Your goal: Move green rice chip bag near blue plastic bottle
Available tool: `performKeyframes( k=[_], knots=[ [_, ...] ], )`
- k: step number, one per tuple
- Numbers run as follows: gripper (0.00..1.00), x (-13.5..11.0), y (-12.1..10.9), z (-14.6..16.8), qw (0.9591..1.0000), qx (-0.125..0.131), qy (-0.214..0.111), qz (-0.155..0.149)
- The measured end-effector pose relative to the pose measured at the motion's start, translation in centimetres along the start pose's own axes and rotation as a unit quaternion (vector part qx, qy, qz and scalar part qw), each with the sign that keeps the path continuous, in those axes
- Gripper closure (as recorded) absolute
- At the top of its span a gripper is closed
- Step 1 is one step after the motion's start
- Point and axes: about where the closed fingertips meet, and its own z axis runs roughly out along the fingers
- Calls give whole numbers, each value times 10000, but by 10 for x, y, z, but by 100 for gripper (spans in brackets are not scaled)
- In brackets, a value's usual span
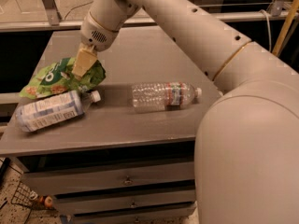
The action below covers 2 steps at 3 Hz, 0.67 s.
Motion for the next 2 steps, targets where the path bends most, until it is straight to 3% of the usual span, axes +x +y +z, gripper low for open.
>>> performKeyframes(
  k=[1, 2],
  knots=[
    [100, 6, 5, 3, 9999, -150, 4, 52],
    [85, 10, 8, 5, 9996, -257, -48, 50]
  ],
)
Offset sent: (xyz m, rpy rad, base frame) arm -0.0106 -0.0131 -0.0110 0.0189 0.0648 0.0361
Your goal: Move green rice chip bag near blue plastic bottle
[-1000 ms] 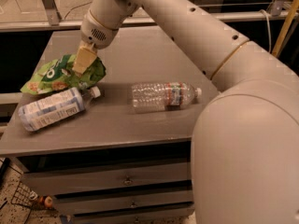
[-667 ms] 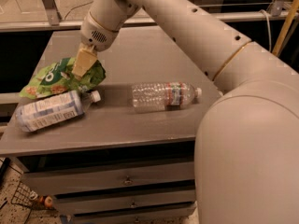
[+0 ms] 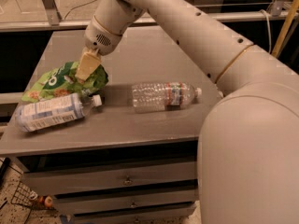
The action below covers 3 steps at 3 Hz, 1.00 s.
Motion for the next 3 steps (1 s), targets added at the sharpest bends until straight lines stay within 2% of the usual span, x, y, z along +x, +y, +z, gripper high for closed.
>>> performKeyframes(
  k=[1, 3],
  knots=[
    [54, -1, 0, 4, 10000, -18, 2, -5],
    [7, -2, 0, 9, 10000, -50, 1, -11]
  ],
)
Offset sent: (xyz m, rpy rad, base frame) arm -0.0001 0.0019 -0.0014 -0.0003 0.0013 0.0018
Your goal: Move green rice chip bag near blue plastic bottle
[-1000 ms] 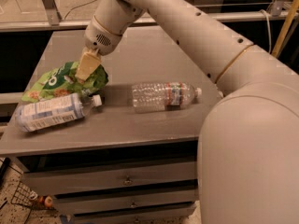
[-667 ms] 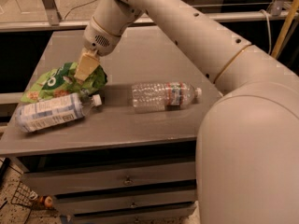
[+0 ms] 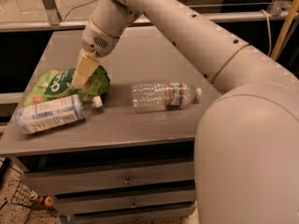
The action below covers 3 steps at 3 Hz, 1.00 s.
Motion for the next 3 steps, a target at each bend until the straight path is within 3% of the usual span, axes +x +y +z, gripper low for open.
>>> performKeyframes(
  k=[1, 2, 3],
  knots=[
    [0, 0, 0, 2, 10000, -13, 0, -3],
    [0, 0, 0, 2, 10000, -13, 0, -3],
    [0, 15, 2, -23, 9984, 378, 376, 194]
  ],
)
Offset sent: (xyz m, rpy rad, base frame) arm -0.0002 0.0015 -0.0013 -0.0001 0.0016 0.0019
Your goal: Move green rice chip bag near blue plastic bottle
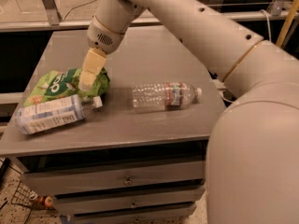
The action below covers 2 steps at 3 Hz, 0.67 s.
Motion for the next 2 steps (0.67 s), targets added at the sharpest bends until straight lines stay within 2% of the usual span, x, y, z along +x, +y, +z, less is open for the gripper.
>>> performKeyframes(
  k=[1, 2],
  knots=[
    [0, 22, 0, -51, 9976, 505, 444, 161],
    [0, 47, 2, -103, 9948, 942, 327, 196]
  ],
)
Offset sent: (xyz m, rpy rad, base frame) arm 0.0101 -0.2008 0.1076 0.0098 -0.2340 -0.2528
